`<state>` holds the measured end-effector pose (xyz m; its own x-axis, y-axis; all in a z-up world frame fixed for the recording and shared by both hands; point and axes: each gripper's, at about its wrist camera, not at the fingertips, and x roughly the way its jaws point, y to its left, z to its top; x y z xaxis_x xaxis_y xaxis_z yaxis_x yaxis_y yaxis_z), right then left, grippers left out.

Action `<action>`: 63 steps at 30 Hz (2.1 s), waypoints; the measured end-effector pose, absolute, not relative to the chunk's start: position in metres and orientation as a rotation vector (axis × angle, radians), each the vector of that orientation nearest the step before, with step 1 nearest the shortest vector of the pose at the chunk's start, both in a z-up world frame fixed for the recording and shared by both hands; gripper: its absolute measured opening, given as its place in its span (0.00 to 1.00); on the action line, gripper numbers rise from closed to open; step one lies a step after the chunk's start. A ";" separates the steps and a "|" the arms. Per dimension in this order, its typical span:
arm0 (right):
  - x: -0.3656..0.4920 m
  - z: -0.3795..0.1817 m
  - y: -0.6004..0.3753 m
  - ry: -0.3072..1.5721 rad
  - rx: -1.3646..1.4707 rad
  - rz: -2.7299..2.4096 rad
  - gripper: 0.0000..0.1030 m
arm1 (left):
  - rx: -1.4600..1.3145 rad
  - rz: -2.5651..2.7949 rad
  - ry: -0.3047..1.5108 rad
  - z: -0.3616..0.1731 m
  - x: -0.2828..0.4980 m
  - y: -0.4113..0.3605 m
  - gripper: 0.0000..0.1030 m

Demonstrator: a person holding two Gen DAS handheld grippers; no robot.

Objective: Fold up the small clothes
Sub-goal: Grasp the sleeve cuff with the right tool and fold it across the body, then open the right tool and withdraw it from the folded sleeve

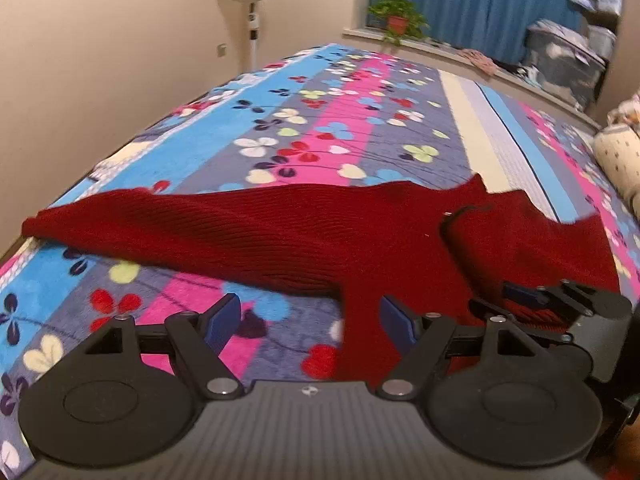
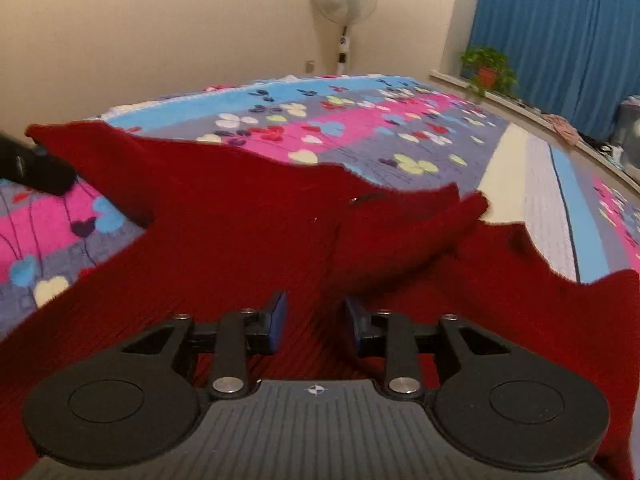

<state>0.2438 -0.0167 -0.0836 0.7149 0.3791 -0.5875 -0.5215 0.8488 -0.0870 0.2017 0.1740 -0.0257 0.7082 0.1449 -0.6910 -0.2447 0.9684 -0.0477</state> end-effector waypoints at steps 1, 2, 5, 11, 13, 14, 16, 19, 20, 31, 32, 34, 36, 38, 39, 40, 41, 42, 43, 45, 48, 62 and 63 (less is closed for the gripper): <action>0.246 -0.080 -0.018 0.586 -0.221 0.489 0.46 | -0.151 0.220 0.754 -0.025 0.201 0.178 0.79; 0.247 -0.078 -0.018 0.587 -0.196 0.469 0.49 | -0.159 0.221 0.752 -0.024 0.199 0.183 0.79; 0.263 -0.078 -0.016 0.623 -0.172 0.405 0.50 | -0.178 0.222 0.745 -0.020 0.196 0.192 0.79; 0.288 -0.076 0.002 0.588 -0.113 0.351 0.51 | -0.220 0.229 0.740 -0.016 0.192 0.208 0.79; 0.275 -0.069 0.021 0.534 -0.144 0.494 0.57 | -0.234 0.236 0.736 -0.015 0.191 0.214 0.79; 0.270 -0.069 0.027 0.522 -0.149 0.544 0.59 | -0.244 0.241 0.736 -0.015 0.191 0.218 0.79; 0.266 -0.073 0.032 0.516 -0.153 0.570 0.58 | -0.258 0.248 0.738 -0.015 0.190 0.224 0.79; 0.272 -0.084 0.032 0.578 -0.129 0.534 0.57 | -0.275 0.258 0.738 -0.014 0.188 0.231 0.79; 0.274 -0.088 0.032 0.599 -0.137 0.515 0.57 | -0.279 0.259 0.736 -0.013 0.187 0.233 0.79; 0.292 -0.093 0.030 0.727 -0.122 0.454 0.49 | -0.306 0.277 0.743 -0.015 0.186 0.245 0.79; 0.294 -0.100 0.031 0.769 -0.157 0.459 0.49 | -0.304 0.278 0.746 -0.016 0.187 0.245 0.79; 0.288 -0.091 0.021 0.732 -0.149 0.464 0.49 | -0.302 0.278 0.751 -0.018 0.188 0.244 0.79; 0.283 -0.074 -0.002 0.700 -0.046 0.444 0.49 | -0.296 0.276 0.753 -0.019 0.189 0.244 0.79; 0.276 -0.062 -0.029 0.650 -0.011 0.382 0.51 | -0.292 0.277 0.756 -0.019 0.188 0.243 0.79; 0.275 -0.060 -0.043 0.637 -0.027 0.333 0.51 | -0.292 0.277 0.756 -0.019 0.188 0.242 0.79; 0.276 -0.063 -0.058 0.636 -0.040 0.288 0.51 | -0.291 0.274 0.755 -0.019 0.187 0.240 0.79; 0.278 -0.066 -0.077 0.643 -0.052 0.213 0.51 | -0.286 0.271 0.753 -0.018 0.186 0.238 0.79; 0.282 -0.072 -0.096 0.664 -0.056 0.133 0.51 | -0.279 0.268 0.751 -0.018 0.186 0.236 0.79; 0.288 -0.080 -0.116 0.703 -0.064 0.036 0.50 | -0.273 0.268 0.751 -0.018 0.186 0.234 0.79; 0.301 -0.100 -0.154 0.809 -0.093 -0.120 0.45 | -0.264 0.269 0.755 -0.020 0.184 0.232 0.79; 0.304 -0.100 -0.196 0.813 -0.046 -0.117 0.04 | -0.255 0.271 0.762 -0.021 0.182 0.229 0.79; 0.288 -0.080 -0.217 0.815 -0.080 -0.154 0.54 | -0.238 0.266 0.762 -0.021 0.180 0.230 0.79; 0.281 -0.070 -0.216 0.780 -0.094 -0.140 0.54 | -0.238 0.269 0.762 -0.022 0.180 0.231 0.79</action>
<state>0.2808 -0.2160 -0.0705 0.7023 -0.1601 -0.6937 0.0908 0.9866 -0.1357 0.1804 0.2311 -0.0217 0.6924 0.1530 -0.7052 -0.3239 0.9391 -0.1143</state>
